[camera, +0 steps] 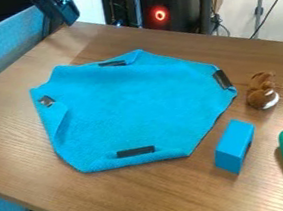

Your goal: Fold the cloth from left to right

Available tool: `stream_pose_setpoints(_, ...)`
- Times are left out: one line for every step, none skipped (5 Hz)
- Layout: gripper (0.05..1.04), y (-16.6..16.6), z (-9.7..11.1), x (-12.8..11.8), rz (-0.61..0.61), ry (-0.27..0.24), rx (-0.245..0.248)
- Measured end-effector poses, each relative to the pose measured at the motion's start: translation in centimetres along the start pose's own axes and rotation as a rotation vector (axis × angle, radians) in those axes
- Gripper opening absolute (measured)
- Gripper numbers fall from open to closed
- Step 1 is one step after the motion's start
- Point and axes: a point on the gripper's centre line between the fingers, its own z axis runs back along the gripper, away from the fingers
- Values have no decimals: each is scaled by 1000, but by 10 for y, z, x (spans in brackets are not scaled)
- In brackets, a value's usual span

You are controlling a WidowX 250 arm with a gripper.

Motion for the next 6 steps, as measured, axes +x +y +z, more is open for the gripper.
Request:
stream_pose_setpoints(999,1,-18,-10,28,34,-32)
stream_pose_setpoints(999,5,-24,-22,112,77,-10)
stream_pose_setpoints(999,3,-24,-31,250,135,-8)
stream_pose_setpoints(999,-2,-29,-47,405,249,43)
stream_pose_setpoints(999,-24,-29,-50,469,288,117)
stream_pose_setpoints(999,-43,-33,-54,582,256,209)
